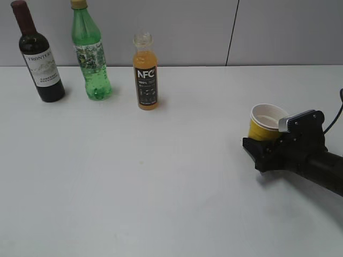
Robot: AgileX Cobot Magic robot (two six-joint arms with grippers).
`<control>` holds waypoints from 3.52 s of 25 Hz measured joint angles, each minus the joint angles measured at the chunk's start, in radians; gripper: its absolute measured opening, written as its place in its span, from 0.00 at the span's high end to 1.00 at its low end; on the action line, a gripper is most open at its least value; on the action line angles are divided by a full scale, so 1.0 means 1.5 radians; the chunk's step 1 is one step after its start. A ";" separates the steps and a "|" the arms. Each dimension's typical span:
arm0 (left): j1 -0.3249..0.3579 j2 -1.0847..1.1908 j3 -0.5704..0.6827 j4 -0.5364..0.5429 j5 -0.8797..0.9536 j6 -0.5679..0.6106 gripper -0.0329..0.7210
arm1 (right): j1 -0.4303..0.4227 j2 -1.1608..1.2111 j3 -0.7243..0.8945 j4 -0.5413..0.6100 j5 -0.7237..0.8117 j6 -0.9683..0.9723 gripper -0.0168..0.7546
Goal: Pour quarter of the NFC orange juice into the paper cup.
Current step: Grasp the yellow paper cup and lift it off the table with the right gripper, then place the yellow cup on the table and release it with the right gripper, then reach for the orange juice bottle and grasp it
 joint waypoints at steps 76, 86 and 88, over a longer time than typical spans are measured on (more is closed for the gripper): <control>0.000 0.000 0.000 0.000 0.000 0.002 0.23 | 0.189 -0.069 -0.303 -0.838 0.309 0.502 0.17; 0.000 0.000 0.000 0.000 0.000 0.002 0.23 | 0.131 -0.182 -0.302 -0.895 0.396 0.614 0.20; 0.000 0.000 0.000 0.000 0.000 0.002 0.23 | 0.126 -0.209 -0.302 -0.895 0.464 0.618 0.20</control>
